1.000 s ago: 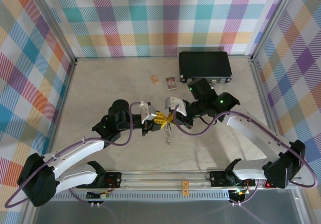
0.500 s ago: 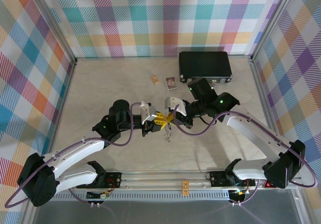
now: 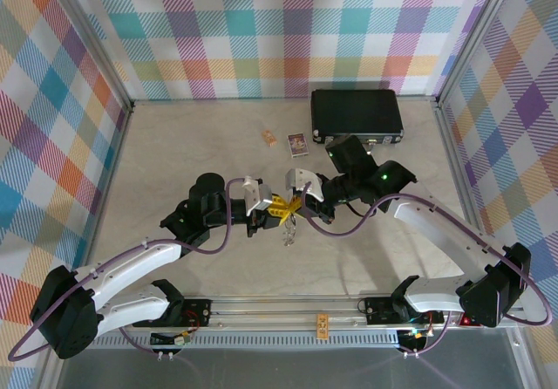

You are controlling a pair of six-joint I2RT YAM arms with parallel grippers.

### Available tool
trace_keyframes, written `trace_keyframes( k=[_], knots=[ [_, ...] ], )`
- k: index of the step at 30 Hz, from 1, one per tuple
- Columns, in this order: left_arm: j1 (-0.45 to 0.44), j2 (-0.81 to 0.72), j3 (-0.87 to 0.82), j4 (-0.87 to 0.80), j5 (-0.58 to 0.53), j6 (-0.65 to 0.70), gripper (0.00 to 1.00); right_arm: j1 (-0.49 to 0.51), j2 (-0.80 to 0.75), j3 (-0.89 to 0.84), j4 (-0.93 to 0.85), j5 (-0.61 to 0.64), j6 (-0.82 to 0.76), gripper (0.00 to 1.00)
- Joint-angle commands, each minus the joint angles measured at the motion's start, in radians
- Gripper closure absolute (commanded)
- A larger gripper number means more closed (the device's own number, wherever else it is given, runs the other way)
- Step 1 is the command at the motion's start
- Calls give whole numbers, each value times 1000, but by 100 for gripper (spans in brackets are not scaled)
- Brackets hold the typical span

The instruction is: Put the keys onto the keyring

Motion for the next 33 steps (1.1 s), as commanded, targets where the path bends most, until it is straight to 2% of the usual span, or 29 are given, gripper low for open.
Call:
trace_keyframes(
  k=[1,3,5,8,10,14,16,20,26,33],
  knots=[
    [-8,-1,22,32,28,-8,85,11,-8,12,9,-57,-6,100],
    [-9,3,23,32,32,-8,87,13,-8,12,9,-57,-6,100],
    [-10,5,25,35,38,-8,100,13,-8,9,9,-59,-3,100],
    [-10,-1,14,66,35,-18,100,13,-23,-6,37,-38,28,98],
    [-10,-8,-3,109,29,-36,100,13,-52,-30,79,-4,68,84],
    [-10,-20,-51,250,28,-101,100,7,-155,-124,215,58,166,81],
    [-9,-16,-73,330,31,-138,100,5,-215,-193,306,91,230,75],
    [-9,1,-101,475,33,-217,100,0,-317,-310,452,108,356,73],
    [-9,37,-141,757,9,-366,100,-1,-382,-430,621,109,482,68],
    [-10,50,-135,866,-22,-449,100,0,-411,-518,791,49,557,63]
  ],
)
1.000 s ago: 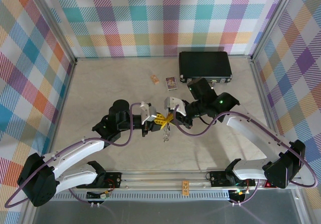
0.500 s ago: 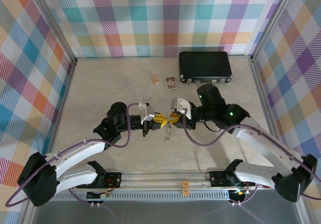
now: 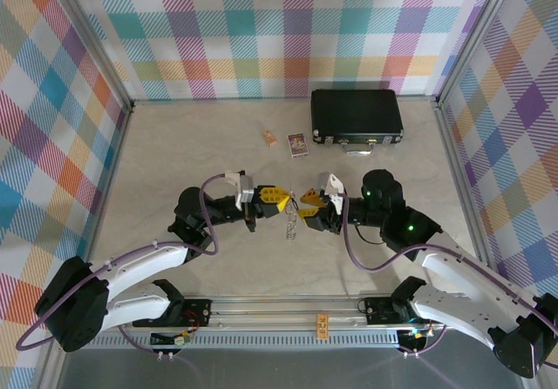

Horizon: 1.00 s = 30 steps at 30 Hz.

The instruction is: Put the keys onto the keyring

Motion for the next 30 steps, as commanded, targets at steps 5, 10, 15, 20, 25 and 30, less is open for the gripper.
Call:
trace_keyframes(
  k=[5,10,15,20,25,30],
  knots=[
    [-9,13,12,179,-4,-97,100,2,7,-22,167,-67,71,63],
    [-9,48,12,253,7,-153,100,3,22,-27,219,-56,66,70],
    [-10,62,19,275,13,-173,100,9,44,-37,241,-80,57,76],
    [-9,59,23,272,20,-179,100,10,35,-58,253,-72,42,95],
    [-10,64,25,268,38,-181,100,10,4,-45,203,-89,3,100],
    [-14,82,35,270,57,-190,100,10,20,23,96,-98,-32,100]
  ],
)
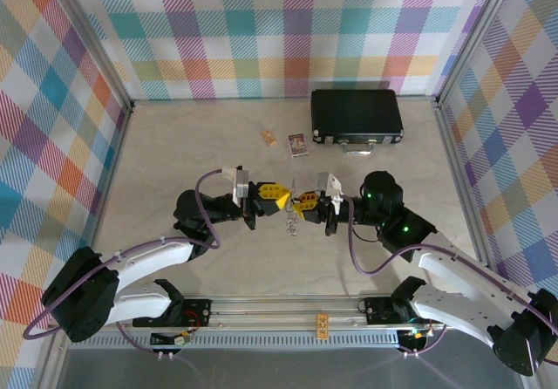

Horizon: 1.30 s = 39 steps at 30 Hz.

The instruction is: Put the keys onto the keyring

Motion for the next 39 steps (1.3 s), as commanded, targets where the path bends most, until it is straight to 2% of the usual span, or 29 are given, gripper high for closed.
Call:
trace_keyframes(
  k=[1,13,25,39],
  knots=[
    [-13,12,35,66,32,-18,100,4,8,65,-73,-33,-45,100],
    [-19,27,39,58,54,-19,100,4,25,125,-124,-8,-80,100],
    [-19,19,31,54,56,-8,100,4,-10,167,-199,75,-135,100],
    [-21,3,26,23,40,12,100,4,-24,199,-268,76,-168,100]
  ],
)
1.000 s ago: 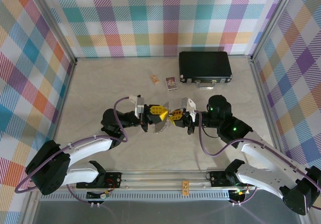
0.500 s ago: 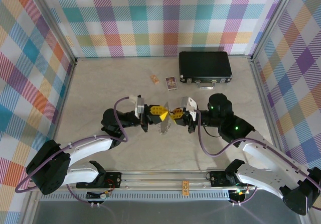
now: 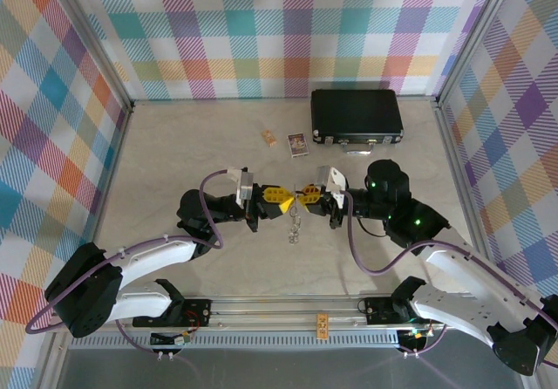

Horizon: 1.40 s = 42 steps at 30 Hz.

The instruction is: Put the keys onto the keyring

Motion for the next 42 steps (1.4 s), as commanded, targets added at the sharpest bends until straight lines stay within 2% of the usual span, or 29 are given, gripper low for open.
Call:
trace_keyframes(
  k=[1,14,28,42],
  knots=[
    [-4,-27,13,6,0,26,100,3,-27,24,-16,4,-22,100],
    [-4,-33,21,-23,-28,35,100,4,-66,5,-28,-9,-15,100],
    [-4,-7,42,-20,24,24,100,4,-5,54,-72,-22,-28,100],
    [-4,-8,29,-74,27,59,100,4,-16,109,-134,47,-80,100]
  ],
)
